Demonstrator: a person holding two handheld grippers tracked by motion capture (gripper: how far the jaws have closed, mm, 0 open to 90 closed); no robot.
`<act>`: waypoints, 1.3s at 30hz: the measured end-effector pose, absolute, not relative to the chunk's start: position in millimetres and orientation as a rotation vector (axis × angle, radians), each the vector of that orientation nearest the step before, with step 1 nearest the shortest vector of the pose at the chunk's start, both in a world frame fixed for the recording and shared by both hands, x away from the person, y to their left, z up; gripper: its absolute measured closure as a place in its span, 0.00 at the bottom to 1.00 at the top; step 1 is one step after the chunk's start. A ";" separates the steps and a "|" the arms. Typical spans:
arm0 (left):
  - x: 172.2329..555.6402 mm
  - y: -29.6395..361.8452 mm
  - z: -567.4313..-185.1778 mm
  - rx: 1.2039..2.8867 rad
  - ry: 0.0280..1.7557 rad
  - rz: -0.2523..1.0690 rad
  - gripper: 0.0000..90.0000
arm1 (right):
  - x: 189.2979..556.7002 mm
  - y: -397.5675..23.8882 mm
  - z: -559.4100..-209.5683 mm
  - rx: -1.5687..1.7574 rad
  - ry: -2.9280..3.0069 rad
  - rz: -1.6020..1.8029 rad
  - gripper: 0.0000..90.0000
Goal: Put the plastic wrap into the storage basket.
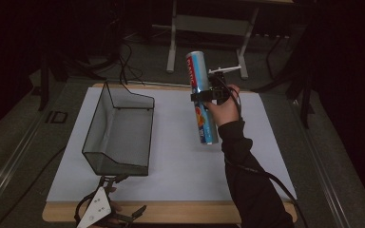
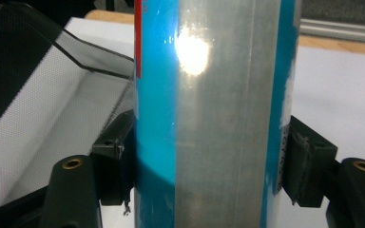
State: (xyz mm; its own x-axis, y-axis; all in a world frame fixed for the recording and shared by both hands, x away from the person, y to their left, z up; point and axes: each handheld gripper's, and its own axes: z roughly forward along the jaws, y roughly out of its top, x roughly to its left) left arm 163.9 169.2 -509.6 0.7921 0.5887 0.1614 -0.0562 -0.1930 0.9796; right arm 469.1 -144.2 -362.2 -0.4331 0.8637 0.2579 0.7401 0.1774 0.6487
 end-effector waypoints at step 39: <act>163.3 172.0 -508.1 1.660 0.426 0.600 0.00 | 441.1 16.5 -368.4 1.488 2.250 1.495 0.35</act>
State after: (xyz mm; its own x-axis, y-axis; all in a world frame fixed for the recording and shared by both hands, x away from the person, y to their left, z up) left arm 163.3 172.0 -508.1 0.7959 0.5871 0.1479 -0.0540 -0.1745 0.9832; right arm 441.1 16.5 -368.4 -0.5333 0.7312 0.4254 0.6755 0.0654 0.7345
